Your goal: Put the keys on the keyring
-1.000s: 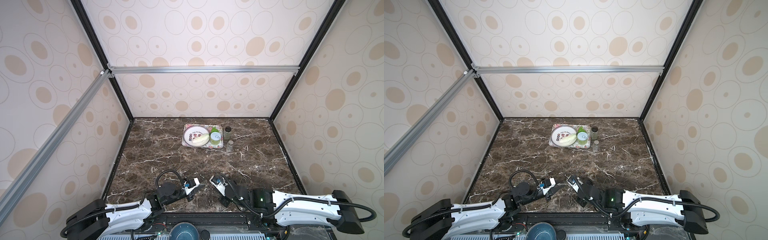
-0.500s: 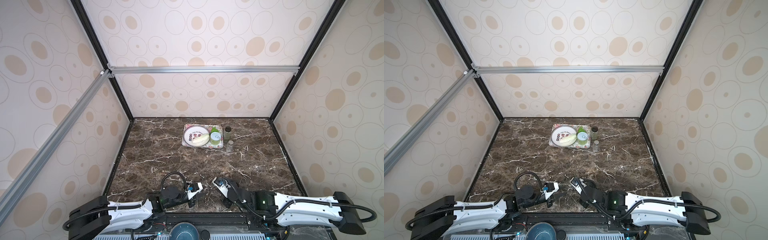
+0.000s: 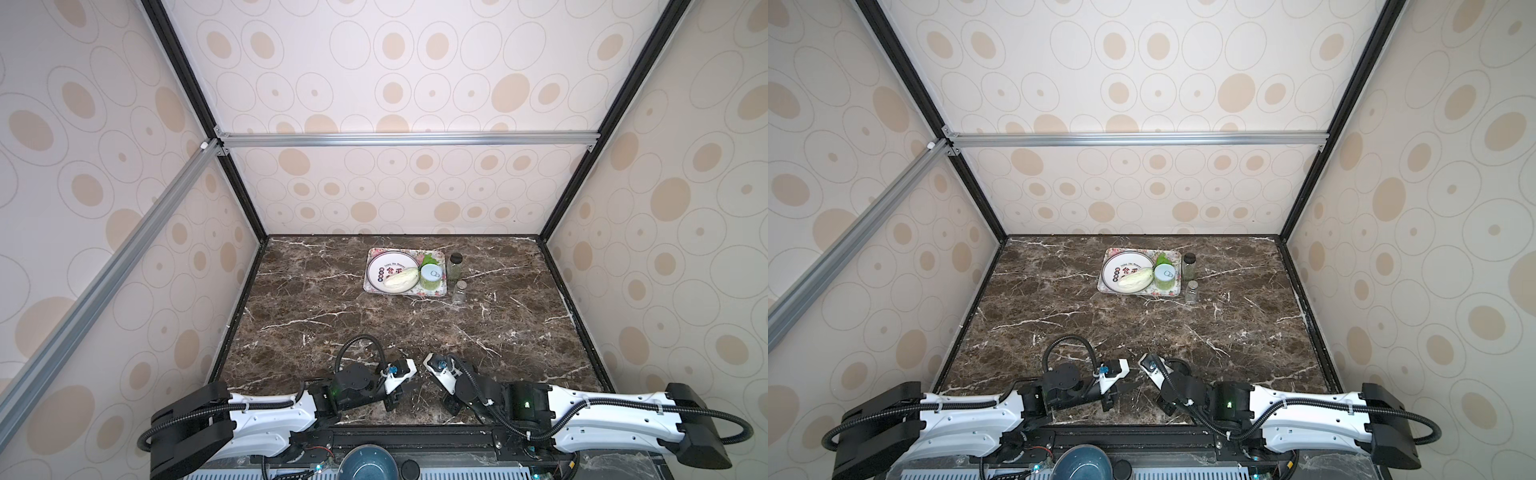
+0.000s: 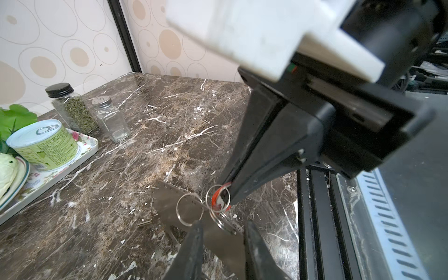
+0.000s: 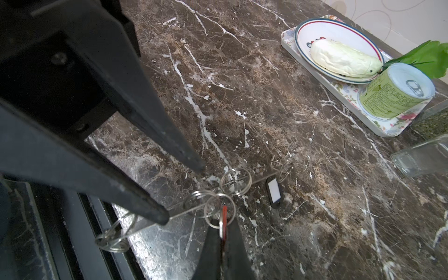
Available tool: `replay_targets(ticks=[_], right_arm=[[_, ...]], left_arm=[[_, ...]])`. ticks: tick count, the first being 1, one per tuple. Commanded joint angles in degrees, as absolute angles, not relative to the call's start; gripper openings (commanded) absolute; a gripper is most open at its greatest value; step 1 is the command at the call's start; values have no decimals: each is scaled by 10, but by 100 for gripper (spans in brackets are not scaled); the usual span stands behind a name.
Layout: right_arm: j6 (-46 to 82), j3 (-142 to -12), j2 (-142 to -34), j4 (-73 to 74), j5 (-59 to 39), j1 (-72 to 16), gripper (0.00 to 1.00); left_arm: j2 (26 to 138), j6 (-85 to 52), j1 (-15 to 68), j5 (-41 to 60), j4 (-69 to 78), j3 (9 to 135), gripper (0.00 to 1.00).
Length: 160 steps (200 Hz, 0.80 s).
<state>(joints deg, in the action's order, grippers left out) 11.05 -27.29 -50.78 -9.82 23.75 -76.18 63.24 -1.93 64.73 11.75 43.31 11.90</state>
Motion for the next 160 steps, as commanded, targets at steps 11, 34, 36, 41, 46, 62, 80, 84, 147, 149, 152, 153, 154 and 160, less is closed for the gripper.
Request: replay_targets(ticks=[11, 34, 36, 41, 46, 62, 80, 84, 147, 149, 152, 153, 154, 160], right_arm=[[106, -263, -489, -85, 237, -766, 0], [103, -259, -481, -79, 236, -766, 0], [101, -259, -480, -78, 235, -767, 0], [100, -257, -479, -76, 232, -766, 0], [99, -257, -477, -74, 229, -766, 0], [95, -253, -472, -69, 222, -767, 0], [92, -251, -470, -68, 223, -770, 0], [93, -251, -470, -67, 223, -769, 0], [90, -250, -468, -67, 227, -773, 0], [91, -250, -468, -67, 227, -773, 0], [91, -250, -467, -68, 228, -773, 0], [91, -249, -467, -68, 228, -773, 0], [91, -249, -467, -68, 229, -773, 0], [93, -249, -465, -69, 233, -773, 0]], left_arm=[[613, -43, 653, 121, 411, 138, 30], [613, -52, 652, 121, 407, 138, 30], [613, -52, 652, 121, 407, 138, 30], [614, -55, 652, 120, 407, 139, 30], [616, -56, 652, 120, 407, 140, 30], [625, -57, 652, 121, 410, 144, 29], [637, -57, 653, 122, 414, 152, 29], [639, -57, 652, 121, 415, 154, 29], [678, -56, 651, 122, 413, 178, 20], [678, -56, 651, 121, 413, 178, 20], [679, -55, 651, 120, 412, 178, 20], [678, -55, 651, 120, 412, 178, 19], [678, -55, 650, 119, 412, 178, 19], [677, -55, 651, 118, 412, 177, 18]])
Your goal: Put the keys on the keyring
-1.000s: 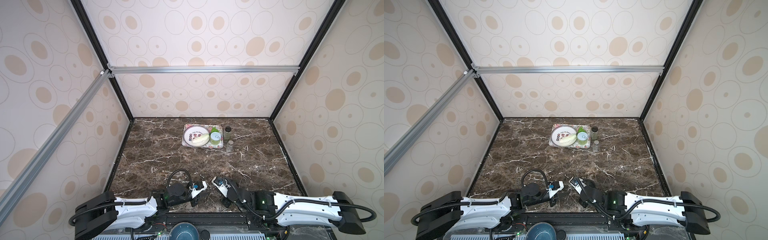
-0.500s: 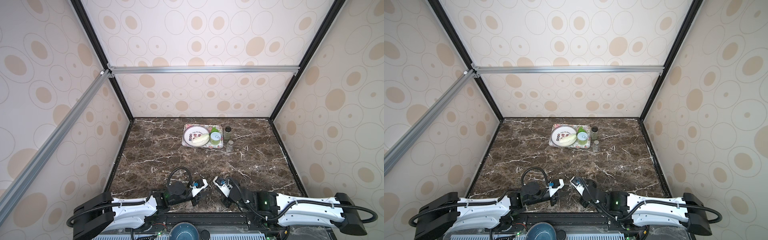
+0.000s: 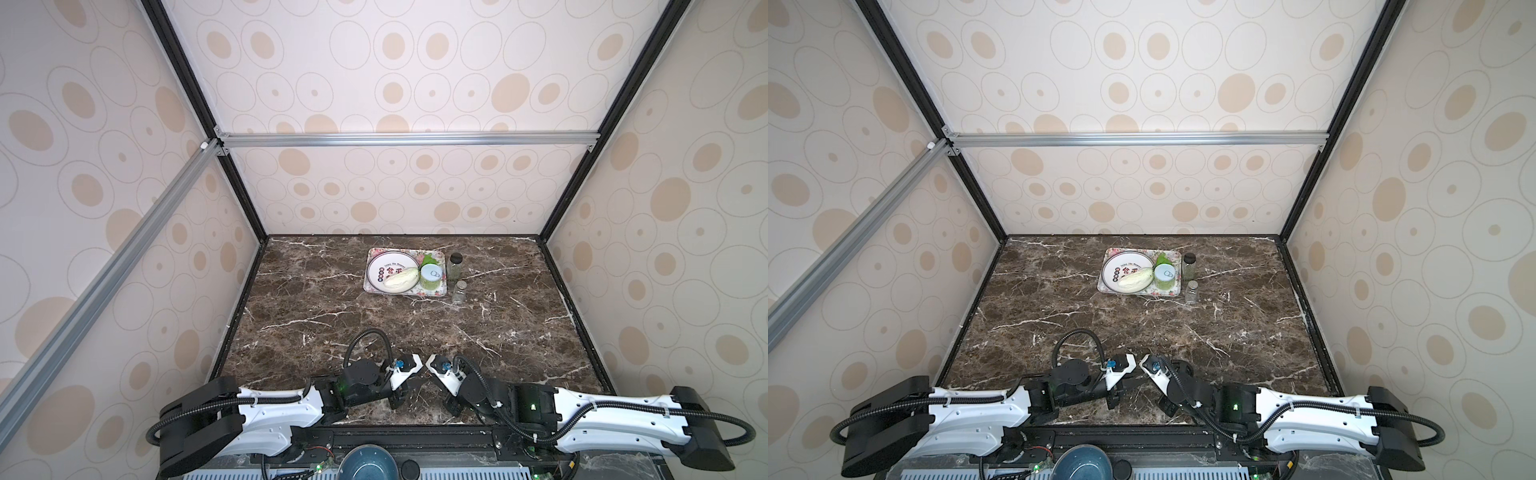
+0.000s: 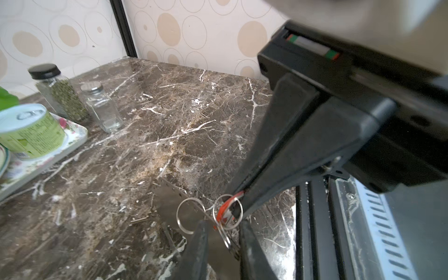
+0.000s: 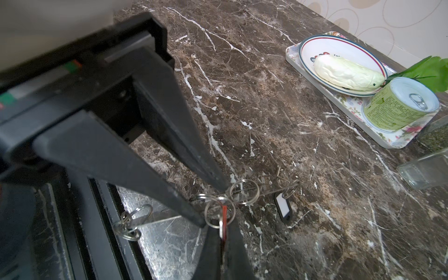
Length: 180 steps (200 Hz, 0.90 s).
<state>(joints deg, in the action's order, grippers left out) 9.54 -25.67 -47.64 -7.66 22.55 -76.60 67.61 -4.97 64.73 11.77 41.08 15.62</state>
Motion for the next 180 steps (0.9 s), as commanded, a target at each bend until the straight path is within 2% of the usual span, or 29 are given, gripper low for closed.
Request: replay_targets(ticks=[1, 21, 65, 123, 180], right_arm=[[93, -249, -465, -69, 233, -773, 0], [97, -247, -460, -73, 244, -773, 0], [107, -245, -454, -81, 268, -773, 0], [103, -244, -468, -74, 249, -773, 0], [142, -239, -493, -78, 271, -769, 0]], left_arm=[[676, -55, 650, 117, 412, 176, 18], [669, -54, 650, 111, 410, 171, 14], [654, -50, 647, 103, 403, 162, 0], [648, -52, 642, 92, 426, 149, 0], [599, -49, 640, 71, 484, 112, 0]])
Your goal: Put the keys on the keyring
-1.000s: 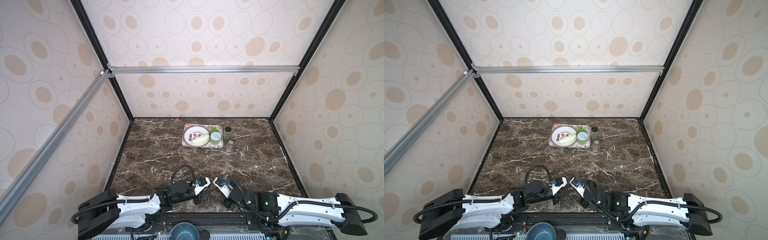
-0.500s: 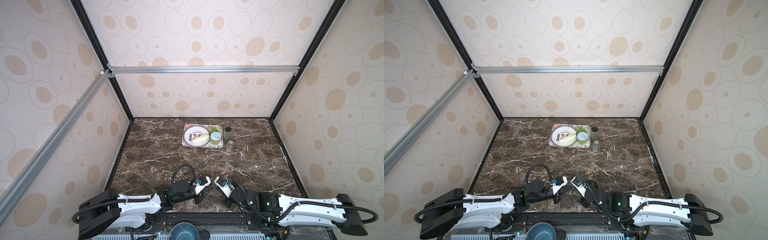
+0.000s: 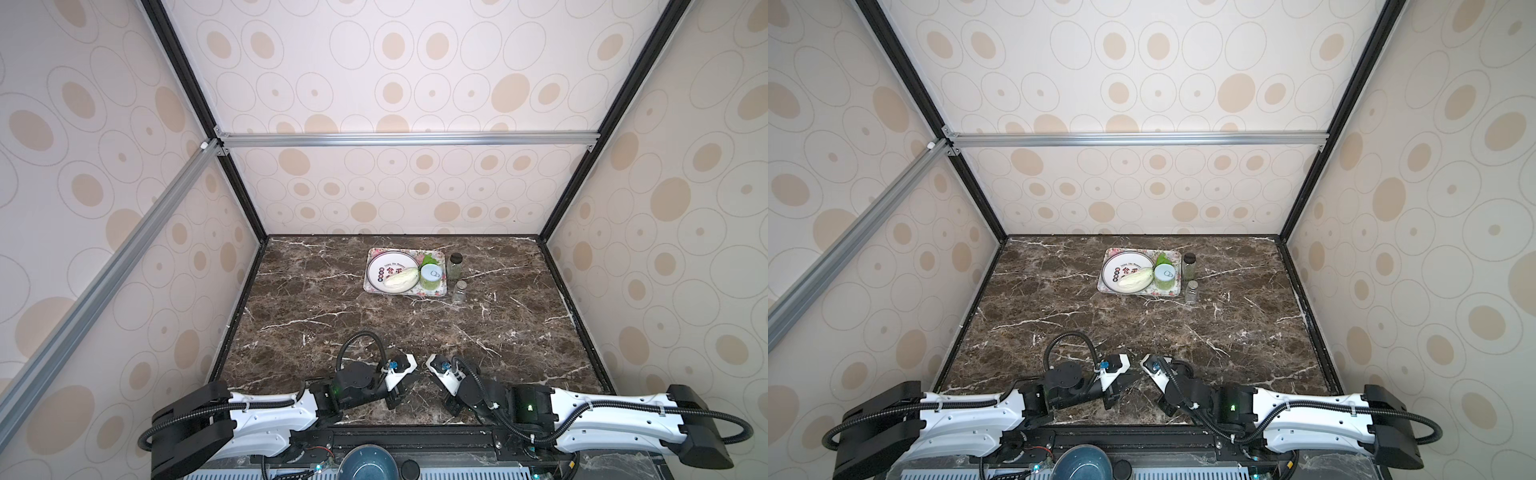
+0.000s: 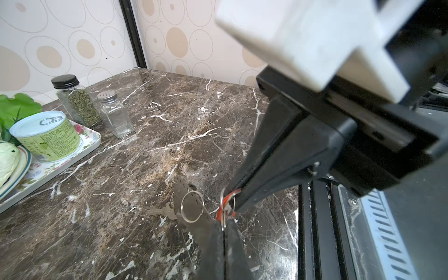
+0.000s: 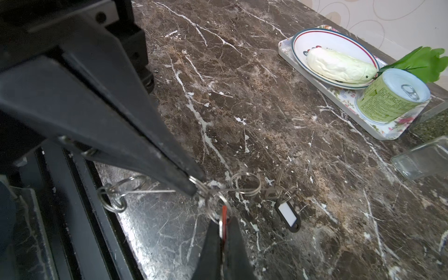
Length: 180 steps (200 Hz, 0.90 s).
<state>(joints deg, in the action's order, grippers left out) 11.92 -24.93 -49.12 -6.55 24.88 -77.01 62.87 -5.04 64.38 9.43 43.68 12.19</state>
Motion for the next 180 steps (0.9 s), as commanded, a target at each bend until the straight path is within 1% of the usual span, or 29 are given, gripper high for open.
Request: replay_targets(ticks=[1, 51, 69, 132, 150, 160, 180], right_arm=[[142, -238, -494, -78, 270, -768, 0], [105, -242, -506, -43, 186, -767, 0], [99, -235, -500, -29, 160, -768, 11], [115, -228, -487, -26, 177, -768, 23], [158, -241, -498, -37, 188, -767, 30], [183, -240, -507, -24, 184, -768, 34], [205, -219, -537, 42, 172, -768, 36]], left_arm=[[598, -48, 640, 71, 484, 111, 0], [604, -33, 640, 94, 479, 128, 0], [615, -27, 640, 99, 482, 132, 0], [614, -8, 640, 133, 485, 130, 0], [612, -7, 640, 136, 487, 125, 0], [610, -8, 640, 135, 494, 116, 0], [610, -1, 640, 139, 512, 94, 0]])
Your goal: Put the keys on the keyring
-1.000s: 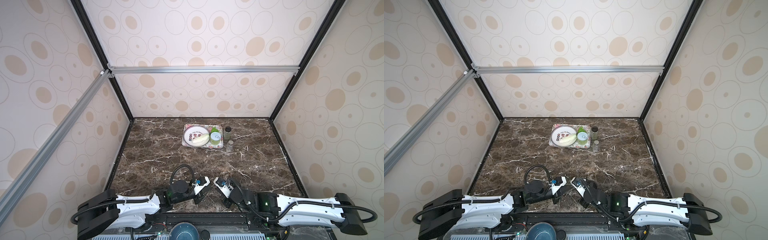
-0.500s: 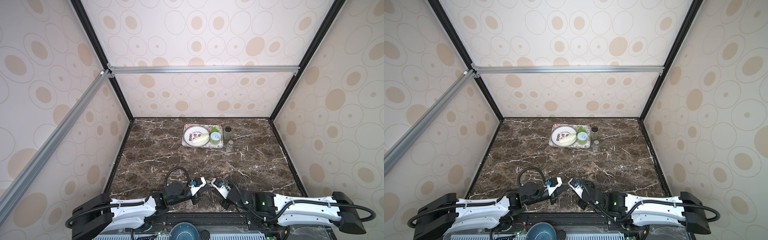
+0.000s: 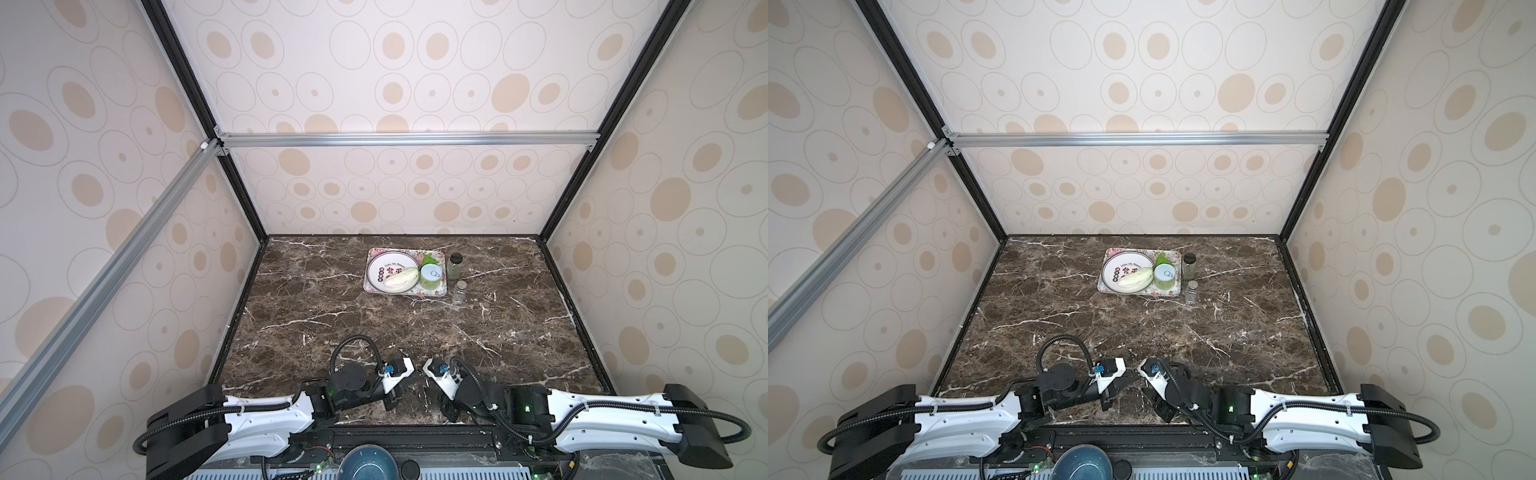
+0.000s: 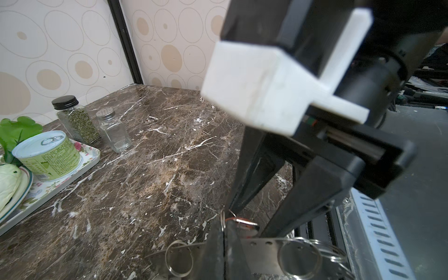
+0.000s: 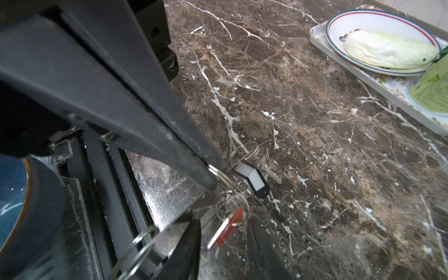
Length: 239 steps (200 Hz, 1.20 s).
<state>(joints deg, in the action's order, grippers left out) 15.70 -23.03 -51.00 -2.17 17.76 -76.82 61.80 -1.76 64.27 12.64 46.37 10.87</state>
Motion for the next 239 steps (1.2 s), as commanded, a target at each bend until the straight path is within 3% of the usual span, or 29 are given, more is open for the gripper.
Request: replay_targets(ticks=[1, 65, 199, 239], right_arm=[[205, -218, -539, 45, 172, -768, 36], [181, -217, -614, 139, 147, -769, 38], [156, -174, -548, 198, 93, -758, 43], [162, -169, -545, 214, 63, -740, 31]], left_arm=[[610, 0, 640, 139, 513, 93, 0], [575, 31, 640, 121, 511, 45, 0], [542, 62, 640, 139, 506, 25, 0], [532, 63, 640, 138, 500, 21, 0]])
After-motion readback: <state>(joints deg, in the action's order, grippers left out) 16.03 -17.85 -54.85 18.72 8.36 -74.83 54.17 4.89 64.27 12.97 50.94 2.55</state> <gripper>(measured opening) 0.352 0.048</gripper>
